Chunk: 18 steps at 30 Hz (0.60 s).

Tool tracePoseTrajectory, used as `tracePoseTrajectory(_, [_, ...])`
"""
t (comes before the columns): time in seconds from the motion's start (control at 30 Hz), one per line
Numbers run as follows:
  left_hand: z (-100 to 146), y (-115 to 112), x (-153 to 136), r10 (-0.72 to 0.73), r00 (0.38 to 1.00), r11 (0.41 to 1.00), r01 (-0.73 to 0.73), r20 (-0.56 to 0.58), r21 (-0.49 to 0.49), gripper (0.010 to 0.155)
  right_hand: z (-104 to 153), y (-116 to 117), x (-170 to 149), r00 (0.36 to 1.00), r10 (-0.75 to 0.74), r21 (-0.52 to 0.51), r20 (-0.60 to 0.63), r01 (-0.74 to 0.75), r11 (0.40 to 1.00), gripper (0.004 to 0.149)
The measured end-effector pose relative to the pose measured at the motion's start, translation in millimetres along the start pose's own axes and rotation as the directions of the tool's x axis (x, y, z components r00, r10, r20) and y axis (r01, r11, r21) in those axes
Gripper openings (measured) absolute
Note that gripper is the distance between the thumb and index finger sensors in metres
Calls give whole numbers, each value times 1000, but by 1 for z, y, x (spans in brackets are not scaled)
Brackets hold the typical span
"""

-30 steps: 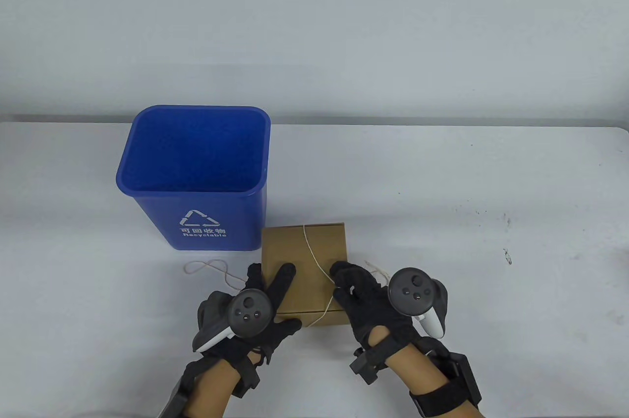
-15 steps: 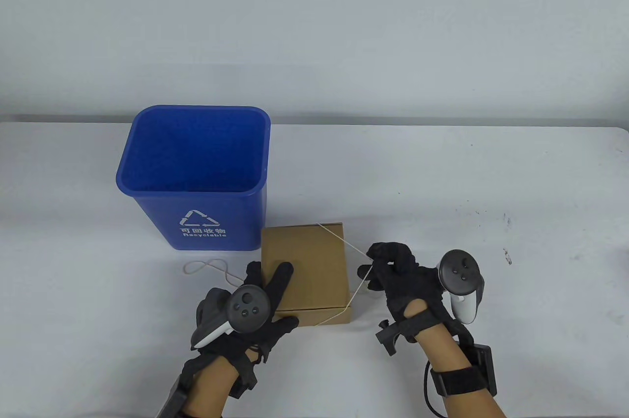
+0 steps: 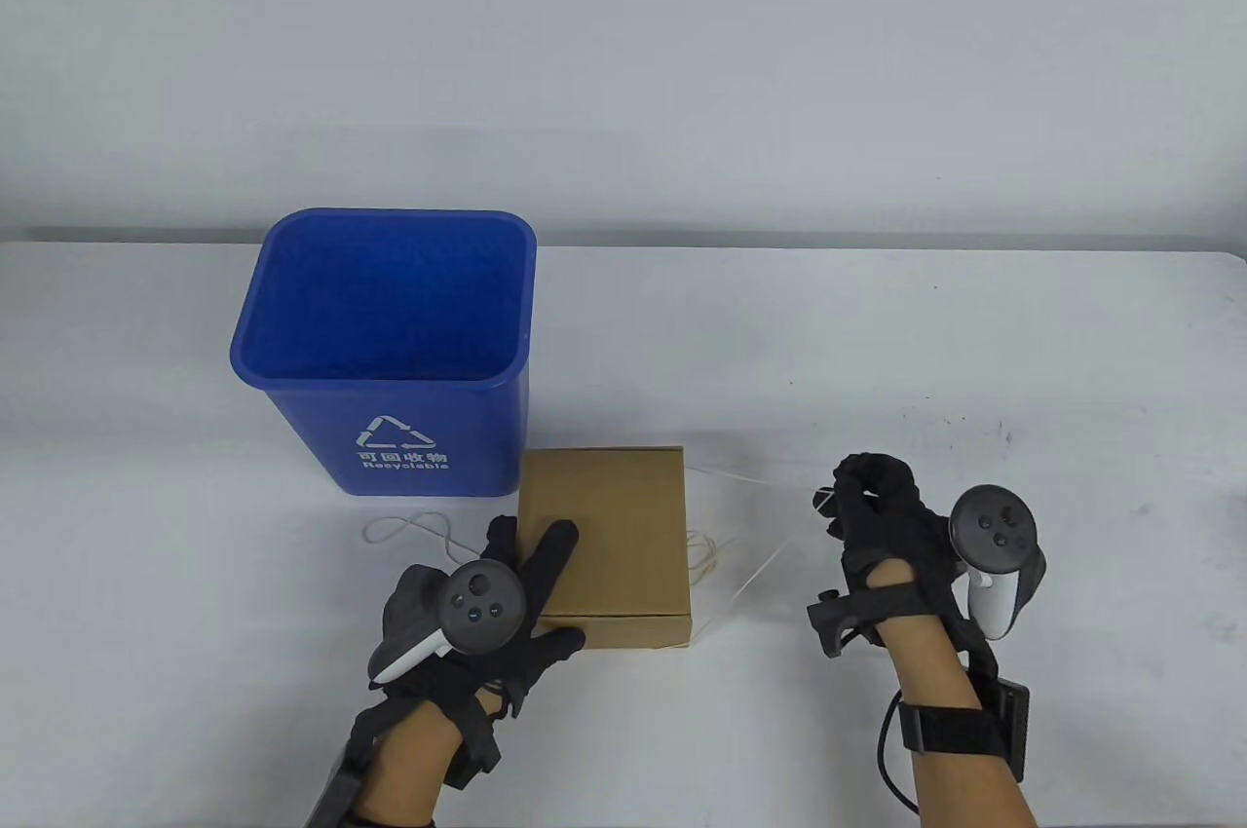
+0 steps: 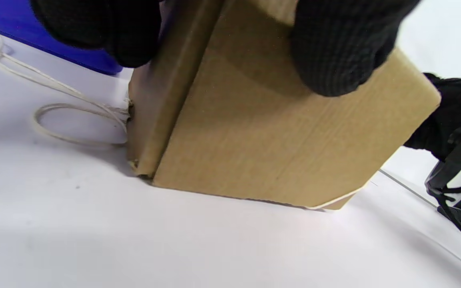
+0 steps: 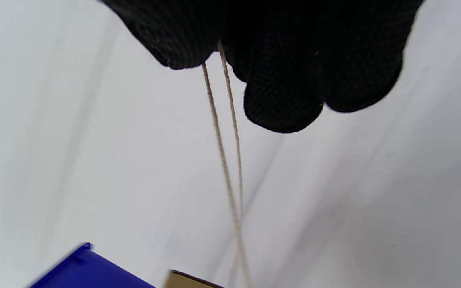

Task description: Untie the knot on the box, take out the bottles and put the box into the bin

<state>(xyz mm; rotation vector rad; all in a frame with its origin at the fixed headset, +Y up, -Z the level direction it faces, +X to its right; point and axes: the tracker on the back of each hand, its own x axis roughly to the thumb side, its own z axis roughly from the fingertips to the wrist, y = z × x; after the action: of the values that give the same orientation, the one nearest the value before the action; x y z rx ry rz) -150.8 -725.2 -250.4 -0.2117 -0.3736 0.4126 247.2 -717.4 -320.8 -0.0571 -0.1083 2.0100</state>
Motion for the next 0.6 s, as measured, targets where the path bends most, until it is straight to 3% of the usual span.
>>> tracePoseTrajectory(0.07, [0,0,0,-4,1000,1000,4,0,0,96,-1,1,-5,990,137,39,-42,-135,990,44])
tracePoseTrajectory(0.2, [0,0,0,4,1000,1000,-4,3,-4,97,-3,0,-4,952,305,16,-27,-304,952,57])
tracePoseTrajectory(0.37, [1,2,3,-15,1000,1000,15,8,-3,99,-2,22,4,936,333,154,114,-348,925,67])
tracePoseTrajectory(0.43, [2,4,3,-21,1000,1000,21,15,15,101,-1,43,8,901,387,318,198,-432,844,73])
tracePoseTrajectory(0.47, [3,5,4,-22,1000,999,21,15,29,102,2,56,8,870,430,407,241,-493,769,79])
tracePoseTrajectory(0.53, [3,6,5,-37,999,998,36,13,44,104,6,74,7,817,500,508,289,-573,643,88])
tracePoseTrajectory(0.6, [3,5,7,-56,998,997,55,17,52,103,10,91,4,773,544,547,326,-624,558,102])
